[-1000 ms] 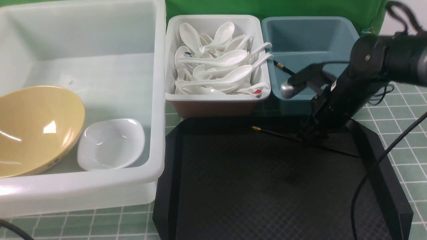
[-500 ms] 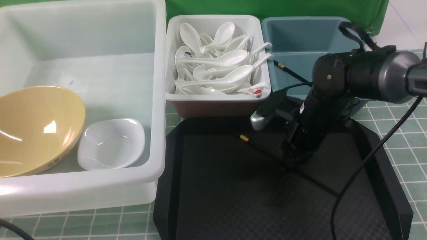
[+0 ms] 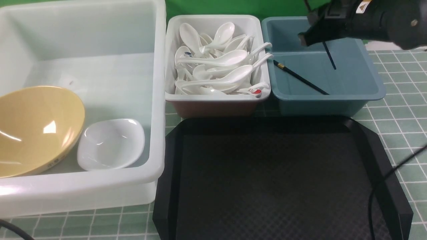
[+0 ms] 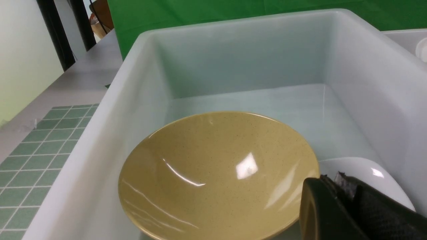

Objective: On blue table put chopsticks spoon bowls plates into blue grey white boxes.

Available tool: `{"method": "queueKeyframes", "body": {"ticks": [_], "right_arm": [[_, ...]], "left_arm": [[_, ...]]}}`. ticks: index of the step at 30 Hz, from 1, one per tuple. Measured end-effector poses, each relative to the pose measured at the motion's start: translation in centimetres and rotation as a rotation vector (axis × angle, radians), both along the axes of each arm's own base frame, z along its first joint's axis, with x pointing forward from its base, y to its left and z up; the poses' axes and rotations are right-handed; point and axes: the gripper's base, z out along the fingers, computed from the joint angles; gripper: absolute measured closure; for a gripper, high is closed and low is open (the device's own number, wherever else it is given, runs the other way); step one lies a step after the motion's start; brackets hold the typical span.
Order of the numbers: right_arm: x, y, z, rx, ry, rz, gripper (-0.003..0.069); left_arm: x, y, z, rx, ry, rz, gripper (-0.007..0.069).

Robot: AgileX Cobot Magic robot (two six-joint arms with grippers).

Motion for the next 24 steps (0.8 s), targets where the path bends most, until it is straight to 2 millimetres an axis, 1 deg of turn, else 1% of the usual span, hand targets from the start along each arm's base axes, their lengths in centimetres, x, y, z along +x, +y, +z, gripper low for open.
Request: {"method": "queueKeyframes", "body": {"ticks": [1,3,4,5,6,7,9,10,11,12,13,14,15,16,17,18,19,20,24], "right_arm": [[0.9,-0.4,-1.5,0.02,0.042,-0.027,0.0435],[1.5,-0.6,-2.9,0.035,0.111,-0.047,0.0363],[1.4,-0.6,-3.3,0.034,0.158,-0.049,0.0337],[1.4,-0.6,-3.3,0.034,0.169,-0.049,0.0334],[0.9,-0.6,-3.1,0.024,0.232,-0.044,0.0328],[0.5,-0.7,-2.7,0.016,0.272,-0.039,0.0342],[-1.2,-0.9,-0.9,0.008,0.313,-0.03,0.0417],[-1.8,-1.1,-0.1,0.009,0.305,-0.028,0.0446],[-3.9,-1.3,2.4,0.018,0.258,-0.021,0.053],[-5.5,-1.5,3.8,0.026,0.221,-0.014,0.0574],[-5.9,-1.6,4.1,0.028,0.213,-0.014,0.0581],[-9.0,-1.8,5.5,0.039,0.142,0.003,0.0616],[-11.0,-2.0,6.2,0.044,0.097,0.013,0.0622],[-11.4,-2.0,6.7,0.047,0.081,0.016,0.0622],[-14.0,-2.4,6.4,0.037,0.039,0.034,0.0623],[-15.7,-2.7,6.1,0.025,0.013,0.047,0.0623],[-17.0,-3.0,5.5,0.015,-0.002,0.054,0.0623],[-18.9,-3.4,4.7,-0.002,-0.027,0.065,0.0623],[-23.3,-4.8,-0.1,-0.06,-0.023,0.08,0.0623]], "left_arm": [[0.0,0.0,0.0,0.0,-0.003,-0.002,0.0623],[0.0,0.0,0.0,0.0,-0.004,-0.002,0.0623],[0.0,0.0,0.0,0.0,-0.004,-0.002,0.0623],[0.0,0.0,0.0,0.0,-0.004,-0.002,0.0623],[0.0,0.0,0.0,0.0,-0.004,-0.002,0.0623],[0.0,0.0,0.0,-0.001,-0.003,-0.002,0.0623],[0.0,0.0,0.0,-0.001,-0.003,-0.002,0.0623],[0.0,0.0,0.0,-0.001,-0.003,-0.002,0.0623],[0.0,0.0,0.0,-0.001,-0.003,-0.002,0.0623],[0.0,0.0,0.0,-0.001,-0.003,-0.002,0.0623],[0.0,0.0,0.0,-0.001,-0.003,-0.002,0.0623],[0.0,0.0,0.0,-0.001,-0.003,-0.002,0.0623],[0.0,0.0,0.0,-0.001,-0.003,-0.002,0.0623],[0.0,0.0,0.0,-0.001,-0.003,-0.002,0.0623],[0.0,0.0,0.0,-0.001,-0.003,-0.002,0.0623],[0.0,0.0,0.0,-0.001,-0.003,-0.002,0.0623],[0.0,0.0,0.0,-0.001,-0.003,-0.002,0.0623],[0.0,0.0,0.0,-0.001,-0.003,-0.002,0.0623],[0.0,0.0,0.0,-0.001,-0.003,-0.002,0.0623]]}}
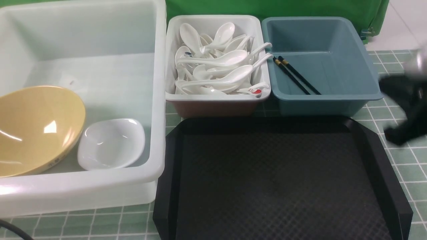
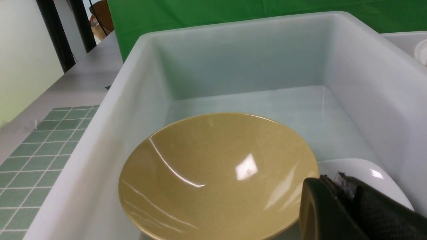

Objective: On blue table put chopsticks spoon bowls plates into blue grey white boxes.

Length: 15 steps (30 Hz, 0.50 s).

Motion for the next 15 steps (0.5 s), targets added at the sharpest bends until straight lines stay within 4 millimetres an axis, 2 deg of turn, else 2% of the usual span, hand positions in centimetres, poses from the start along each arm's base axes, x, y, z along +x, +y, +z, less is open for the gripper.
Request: {"method": "queueKeyframes", "body": {"ticks": [3,4,6,8,9,10,11,12,15], "right_arm": [[-2.9,-0.8,-3.3,-0.02,0.031,0.004,0.0623],[-2.9,-0.9,-3.2,-0.019,0.024,0.004,0.0623],[-5.3,-1.5,-6.3,-0.021,0.07,-0.001,0.0622],[-5.9,-1.7,-7.3,-0.019,0.086,-0.004,0.0622],[-6.9,-2.0,-8.9,-0.019,0.116,-0.008,0.0622],[-6.9,-2.0,-8.9,-0.018,0.112,-0.008,0.0622],[-7.4,-2.2,-9.7,-0.021,0.126,-0.009,0.0621],[-8.3,-2.4,-11.5,-0.027,0.165,-0.013,0.062],[-9.1,-2.6,-13.2,-0.011,0.219,-0.031,0.0617]], "left_arm": [[0.0,0.0,0.0,0.0,0.0,0.0,0.0623],[0.0,0.0,0.0,0.0,0.0,0.0,0.0623],[0.0,0.0,0.0,0.0,0.0,0.0,0.0623],[0.0,0.0,0.0,0.0,0.0,0.0,0.0623],[0.0,0.0,0.0,0.0,0.0,0.0,0.0623],[0.0,0.0,0.0,0.0,0.0,0.0,0.0623],[0.0,0.0,0.0,0.0,0.0,0.0,0.0623],[0.0,0.0,0.0,0.0,0.0,0.0,0.0623],[0.0,0.0,0.0,0.0,0.0,0.0,0.0623]]}}
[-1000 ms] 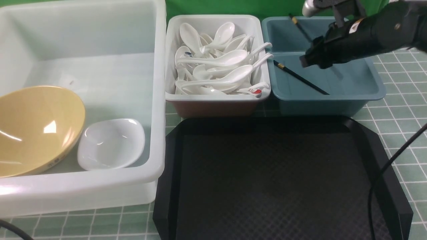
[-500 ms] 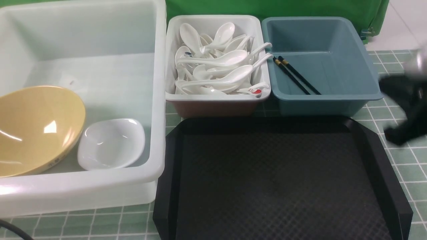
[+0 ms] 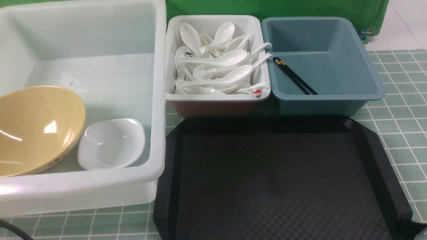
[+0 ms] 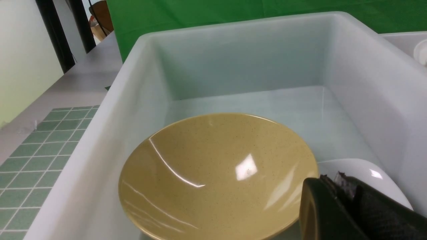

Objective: On blue table put chopsticks spoon bowls plates into blue grey white boxes.

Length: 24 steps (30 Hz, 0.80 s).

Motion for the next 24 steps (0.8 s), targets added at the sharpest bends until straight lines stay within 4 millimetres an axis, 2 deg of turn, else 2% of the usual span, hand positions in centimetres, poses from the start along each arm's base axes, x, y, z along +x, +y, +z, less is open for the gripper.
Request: {"method": "queueKeyframes", "body": {"ticks": [4,10,16,19,24], "right_arm": [[-0.6,-0.3,-0.6,0.038,-0.065,-0.026,0.0616],[-1.7,-1.6,1.6,0.127,-0.331,-0.173,0.0613],[-3.0,-2.5,2.7,0.139,-0.525,-0.274,0.061],[-3.1,-2.6,2.6,0.178,-0.511,-0.299,0.0608],[-3.4,-2.7,1.4,0.193,-0.381,-0.34,0.0604]], "left_arm": [[0.0,0.0,0.0,0.0,0.004,0.002,0.0623],[0.0,0.0,-0.1,0.0,0.009,0.005,0.0623],[0.0,0.0,-0.1,0.0,0.009,0.005,0.0623],[0.0,0.0,-0.1,0.0,0.009,0.005,0.0623],[0.0,0.0,-0.1,0.0,0.009,0.005,0.0623]]}}
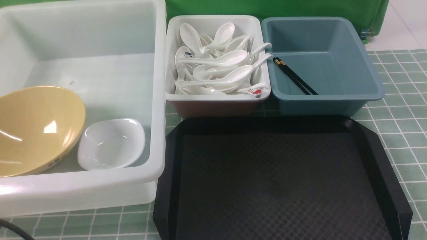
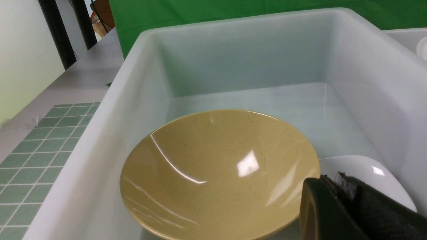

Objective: On blue table put chopsticks spoon bowls plates into blue grey white boxes.

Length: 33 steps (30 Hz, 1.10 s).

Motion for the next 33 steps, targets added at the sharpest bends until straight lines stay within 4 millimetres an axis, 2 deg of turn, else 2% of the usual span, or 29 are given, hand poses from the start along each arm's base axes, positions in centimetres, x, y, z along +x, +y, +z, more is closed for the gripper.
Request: {"method": "queueKeyframes", "body": {"ticks": [10,26,29,33], "right_arm": [[0.0,-0.4,-0.1,0.043,0.01,-0.085,0.0594],[0.0,-0.4,-0.1,0.043,0.011,-0.088,0.058],[0.0,-0.4,-0.1,0.043,0.011,-0.088,0.0577],[0.0,-0.4,-0.1,0.043,0.011,-0.088,0.0573]], "left_arm": [[0.0,0.0,0.0,0.0,0.0,0.0,0.0623],[0.0,0.0,0.0,0.0,0.001,0.001,0.0623],[0.0,0.0,-0.3,0.0,-0.004,-0.004,0.0623],[-1.0,0.3,-1.9,-0.011,-0.016,0.038,0.0623]]}}
